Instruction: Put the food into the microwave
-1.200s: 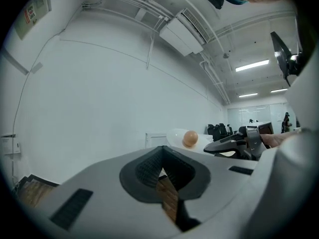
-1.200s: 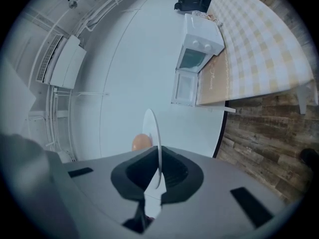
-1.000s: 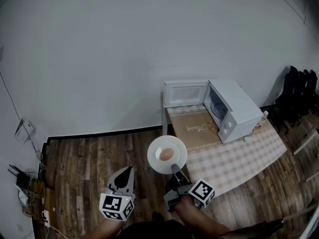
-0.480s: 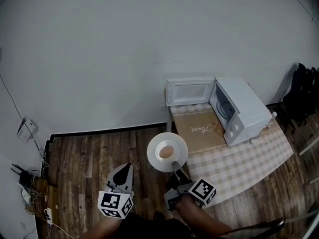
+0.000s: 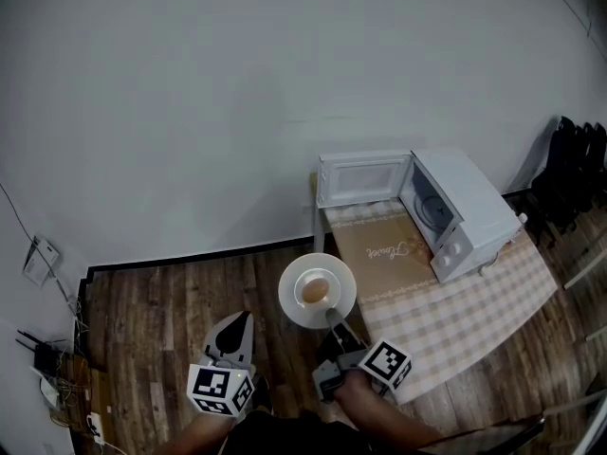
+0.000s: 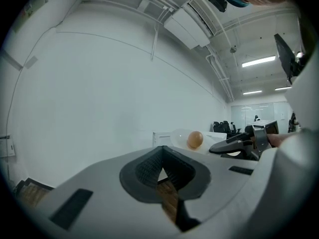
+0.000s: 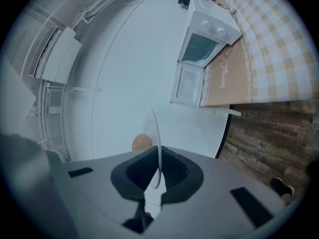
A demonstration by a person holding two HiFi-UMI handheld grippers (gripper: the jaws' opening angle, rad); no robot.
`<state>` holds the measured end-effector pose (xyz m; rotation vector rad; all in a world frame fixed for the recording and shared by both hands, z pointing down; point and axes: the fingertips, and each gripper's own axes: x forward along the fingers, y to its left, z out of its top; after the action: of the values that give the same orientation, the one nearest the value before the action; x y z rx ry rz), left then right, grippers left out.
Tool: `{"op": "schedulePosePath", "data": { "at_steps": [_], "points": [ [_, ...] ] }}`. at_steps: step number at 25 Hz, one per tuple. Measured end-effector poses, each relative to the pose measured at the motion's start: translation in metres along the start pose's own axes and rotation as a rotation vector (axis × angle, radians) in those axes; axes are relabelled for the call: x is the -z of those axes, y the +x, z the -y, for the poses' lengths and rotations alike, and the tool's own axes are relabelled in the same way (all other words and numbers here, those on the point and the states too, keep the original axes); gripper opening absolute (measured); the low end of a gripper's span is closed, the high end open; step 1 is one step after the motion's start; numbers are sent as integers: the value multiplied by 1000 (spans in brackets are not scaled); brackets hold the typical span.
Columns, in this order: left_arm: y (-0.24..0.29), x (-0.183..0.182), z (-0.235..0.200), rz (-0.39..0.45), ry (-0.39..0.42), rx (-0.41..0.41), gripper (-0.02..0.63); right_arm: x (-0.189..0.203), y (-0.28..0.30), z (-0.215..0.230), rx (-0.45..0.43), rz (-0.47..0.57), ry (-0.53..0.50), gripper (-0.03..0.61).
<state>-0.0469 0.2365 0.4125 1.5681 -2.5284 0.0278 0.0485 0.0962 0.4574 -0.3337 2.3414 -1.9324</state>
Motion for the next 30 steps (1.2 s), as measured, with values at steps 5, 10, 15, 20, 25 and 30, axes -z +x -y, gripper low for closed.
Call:
{"op": "schedulePosePath", "data": {
  "at_steps": [5, 10, 15, 20, 25, 30],
  "points": [
    [17, -15, -42, 21, 7, 31, 8, 13, 33, -7, 22, 26, -11, 17],
    [40, -19, -78, 16, 8, 76, 8, 21, 67, -13, 23, 62, -16, 17],
    [67, -21, -102, 13, 4, 151, 8, 22, 91, -9, 49, 127, -6, 17],
    [92, -22, -114, 8, 6, 243, 8, 20, 106, -9, 69, 209, -9, 17],
    [111, -26, -117, 15, -13, 339, 8, 16, 118, -8, 80, 274, -13, 17],
    [133, -26, -117, 1, -20, 387, 8, 3, 120, -11, 92, 347, -17, 17]
  ]
}}
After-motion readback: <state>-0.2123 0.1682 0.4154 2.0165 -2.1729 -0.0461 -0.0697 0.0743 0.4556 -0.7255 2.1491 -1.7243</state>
